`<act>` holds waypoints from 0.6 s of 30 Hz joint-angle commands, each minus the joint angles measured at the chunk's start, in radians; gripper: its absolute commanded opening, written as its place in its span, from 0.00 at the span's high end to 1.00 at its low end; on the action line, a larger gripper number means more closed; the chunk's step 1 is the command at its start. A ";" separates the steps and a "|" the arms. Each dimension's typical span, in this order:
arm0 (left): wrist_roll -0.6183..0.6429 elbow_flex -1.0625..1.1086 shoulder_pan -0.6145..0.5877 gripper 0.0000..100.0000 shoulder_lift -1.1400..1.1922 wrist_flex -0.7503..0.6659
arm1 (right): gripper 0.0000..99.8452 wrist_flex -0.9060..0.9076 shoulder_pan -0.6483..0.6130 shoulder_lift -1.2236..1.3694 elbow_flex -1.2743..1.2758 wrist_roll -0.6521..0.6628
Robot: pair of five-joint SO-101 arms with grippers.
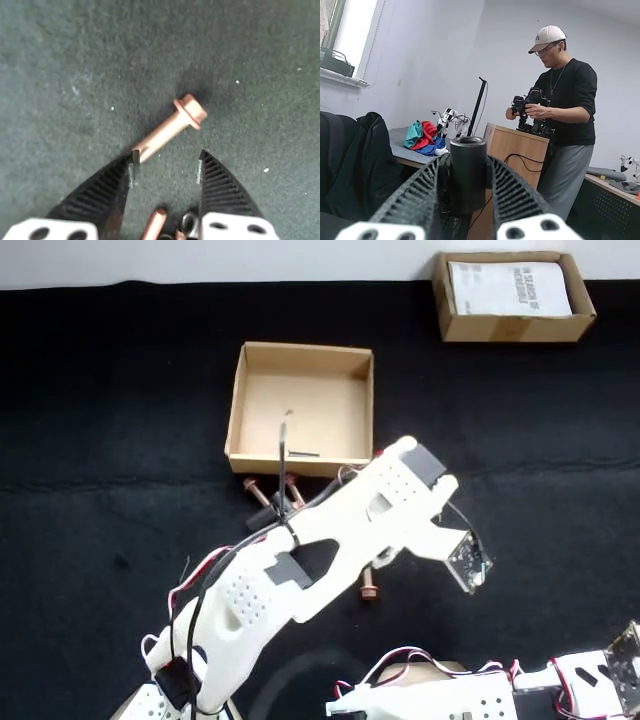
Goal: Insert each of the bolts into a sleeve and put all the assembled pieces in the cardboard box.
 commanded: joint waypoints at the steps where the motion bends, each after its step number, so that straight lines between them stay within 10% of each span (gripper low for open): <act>1: -0.425 -0.044 0.030 0.80 0.005 0.015 | 0.99 -0.022 -0.021 -0.005 0.145 0.043; 18: -0.419 -0.165 0.059 0.91 0.142 0.015 | 0.99 -0.021 -0.050 -0.005 0.143 0.046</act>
